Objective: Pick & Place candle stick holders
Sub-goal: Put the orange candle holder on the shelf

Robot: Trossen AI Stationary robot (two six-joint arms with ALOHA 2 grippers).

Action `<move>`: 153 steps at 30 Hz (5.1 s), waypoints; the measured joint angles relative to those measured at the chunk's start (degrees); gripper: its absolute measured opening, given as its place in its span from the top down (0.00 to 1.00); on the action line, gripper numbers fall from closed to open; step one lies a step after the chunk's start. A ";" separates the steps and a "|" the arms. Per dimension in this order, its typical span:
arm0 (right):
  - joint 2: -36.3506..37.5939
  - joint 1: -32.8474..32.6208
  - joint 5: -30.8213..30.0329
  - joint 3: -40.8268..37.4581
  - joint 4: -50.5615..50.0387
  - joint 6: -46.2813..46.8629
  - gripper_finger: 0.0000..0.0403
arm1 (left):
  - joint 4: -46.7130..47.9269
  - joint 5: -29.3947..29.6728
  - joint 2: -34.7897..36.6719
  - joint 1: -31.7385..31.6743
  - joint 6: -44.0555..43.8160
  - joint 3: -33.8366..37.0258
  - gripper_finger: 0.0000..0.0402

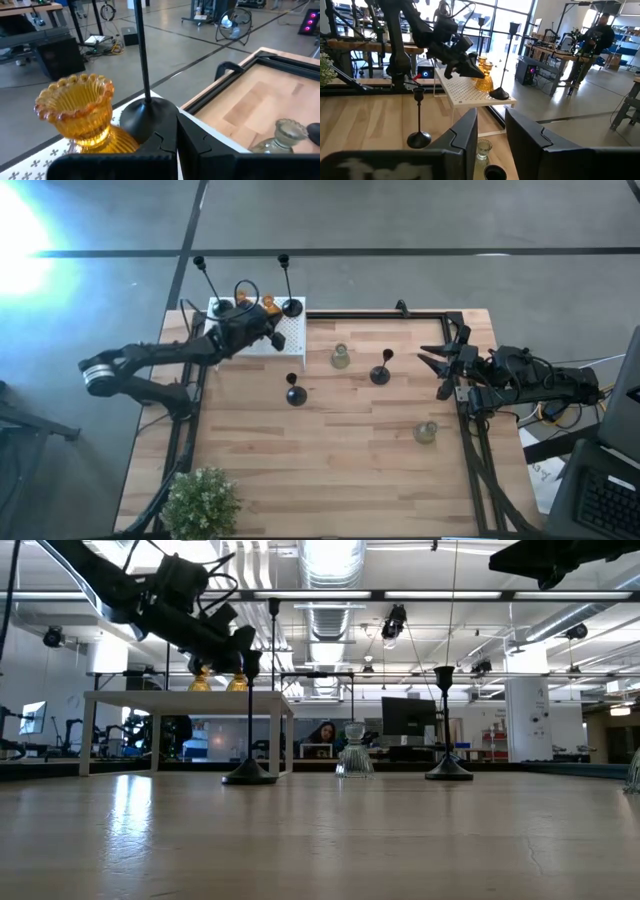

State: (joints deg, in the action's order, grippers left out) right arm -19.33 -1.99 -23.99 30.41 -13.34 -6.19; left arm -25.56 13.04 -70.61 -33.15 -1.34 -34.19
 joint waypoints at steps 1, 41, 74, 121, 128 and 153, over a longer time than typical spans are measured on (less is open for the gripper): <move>0.00 0.01 0.00 -0.02 -0.01 -0.01 0.76 | -0.15 -0.02 -0.47 -0.27 0.00 -0.26 1.00; 0.02 0.01 0.00 -0.11 -0.09 0.03 0.75 | -4.15 -1.70 -2.21 -5.00 -0.74 -0.86 1.00; 0.00 0.01 -0.02 -0.15 1.62 -0.71 0.78 | 20.57 22.19 10.70 11.30 -12.70 -5.25 1.00; 0.00 0.03 -0.03 -0.11 1.61 -1.32 0.81 | 22.47 27.93 1.86 5.47 -14.86 -8.75 1.00; 0.00 0.04 -0.02 -0.11 1.64 -1.32 0.78 | 22.53 26.46 1.86 4.17 -14.86 -8.73 1.00; 0.00 0.04 -0.02 -0.11 1.66 -1.34 0.78 | 20.46 24.02 1.86 1.43 -13.64 -8.66 1.00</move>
State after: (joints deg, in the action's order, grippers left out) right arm -19.33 -1.96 -24.01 30.30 -11.68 -7.53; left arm -5.10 37.06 -68.75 -31.72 -14.98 -42.85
